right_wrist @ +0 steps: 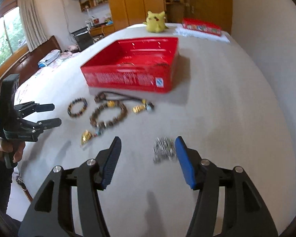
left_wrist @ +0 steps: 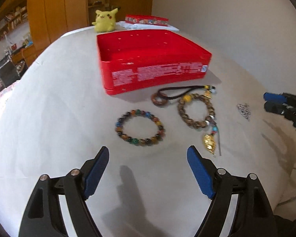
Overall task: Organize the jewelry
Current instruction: 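Withdraw both open tools from the box back over the jewelry, then grasp the multicolored bead bracelet with the left tool while the right tool grasps the silver chain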
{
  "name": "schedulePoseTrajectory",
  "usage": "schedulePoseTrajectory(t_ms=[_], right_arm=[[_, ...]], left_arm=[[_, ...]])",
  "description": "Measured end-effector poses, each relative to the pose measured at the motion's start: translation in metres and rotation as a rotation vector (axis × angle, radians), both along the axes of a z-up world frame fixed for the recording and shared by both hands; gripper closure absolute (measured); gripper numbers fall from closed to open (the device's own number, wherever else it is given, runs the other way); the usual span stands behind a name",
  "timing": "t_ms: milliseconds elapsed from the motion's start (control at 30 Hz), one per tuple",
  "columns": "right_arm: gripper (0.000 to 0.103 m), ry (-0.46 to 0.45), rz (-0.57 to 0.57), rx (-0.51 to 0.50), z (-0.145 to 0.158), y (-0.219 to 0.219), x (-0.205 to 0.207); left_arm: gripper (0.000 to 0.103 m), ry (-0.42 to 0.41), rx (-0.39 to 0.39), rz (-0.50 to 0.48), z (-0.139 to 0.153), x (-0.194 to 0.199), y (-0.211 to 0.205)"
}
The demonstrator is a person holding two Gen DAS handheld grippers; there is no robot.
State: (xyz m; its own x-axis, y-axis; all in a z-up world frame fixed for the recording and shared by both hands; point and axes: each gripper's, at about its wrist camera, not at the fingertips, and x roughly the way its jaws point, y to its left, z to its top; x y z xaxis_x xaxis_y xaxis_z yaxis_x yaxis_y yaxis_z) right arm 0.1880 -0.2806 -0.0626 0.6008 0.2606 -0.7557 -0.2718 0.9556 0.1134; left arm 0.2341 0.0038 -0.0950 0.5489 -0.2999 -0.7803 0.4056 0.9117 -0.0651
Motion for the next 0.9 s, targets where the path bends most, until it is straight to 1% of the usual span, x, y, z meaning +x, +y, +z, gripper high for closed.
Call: schedulePoseTrajectory(t_ms=[67, 100, 267, 333, 433, 500, 533, 567, 633, 700, 833, 867, 900], right_arm=[[0.047, 0.006, -0.025, -0.009, -0.007, -0.004, -0.008], [0.046, 0.017, -0.034, 0.0, -0.011, -0.006, -0.009], [0.046, 0.057, -0.048, -0.01, -0.031, -0.008, -0.008], [0.046, 0.064, -0.047, -0.009, -0.035, -0.009, -0.008], [0.046, 0.071, -0.054, -0.004, -0.039, -0.011, -0.004], [0.046, 0.075, -0.058, 0.001, -0.041, -0.013, -0.001], [0.046, 0.077, -0.058, 0.003, -0.042, -0.014, 0.0], [0.046, 0.08, -0.057, 0.006, -0.043, -0.014, 0.001], [0.046, 0.079, -0.054, 0.01, -0.044, -0.013, 0.0], [0.046, 0.077, -0.053, 0.018, -0.043, -0.013, 0.001], [0.046, 0.074, -0.06, 0.023, -0.044, -0.014, 0.003], [0.045, 0.075, -0.063, 0.026, -0.044, -0.015, 0.003], [0.045, 0.076, -0.065, 0.028, -0.044, -0.016, 0.003]], left_arm=[[0.021, -0.006, -0.013, -0.027, -0.001, 0.0, -0.006], [0.022, -0.007, -0.007, -0.033, -0.002, 0.001, -0.009], [0.022, -0.006, 0.048, -0.056, -0.013, 0.018, -0.026], [0.026, 0.006, 0.057, -0.06, -0.017, 0.024, -0.028], [0.032, -0.002, 0.082, -0.075, -0.02, 0.027, -0.031], [0.045, 0.0, 0.097, -0.082, -0.019, 0.029, -0.032], [0.048, 0.003, 0.102, -0.084, -0.017, 0.029, -0.031], [0.05, 0.008, 0.091, -0.092, -0.014, 0.029, -0.03], [0.05, -0.006, 0.081, -0.09, -0.007, 0.028, -0.028], [0.05, -0.018, 0.088, -0.108, -0.005, 0.028, -0.031], [0.05, 0.01, 0.131, -0.136, -0.019, 0.035, -0.043], [0.05, 0.027, 0.136, -0.136, -0.026, 0.038, -0.045], [0.05, 0.028, 0.126, -0.133, -0.026, 0.039, -0.044]])
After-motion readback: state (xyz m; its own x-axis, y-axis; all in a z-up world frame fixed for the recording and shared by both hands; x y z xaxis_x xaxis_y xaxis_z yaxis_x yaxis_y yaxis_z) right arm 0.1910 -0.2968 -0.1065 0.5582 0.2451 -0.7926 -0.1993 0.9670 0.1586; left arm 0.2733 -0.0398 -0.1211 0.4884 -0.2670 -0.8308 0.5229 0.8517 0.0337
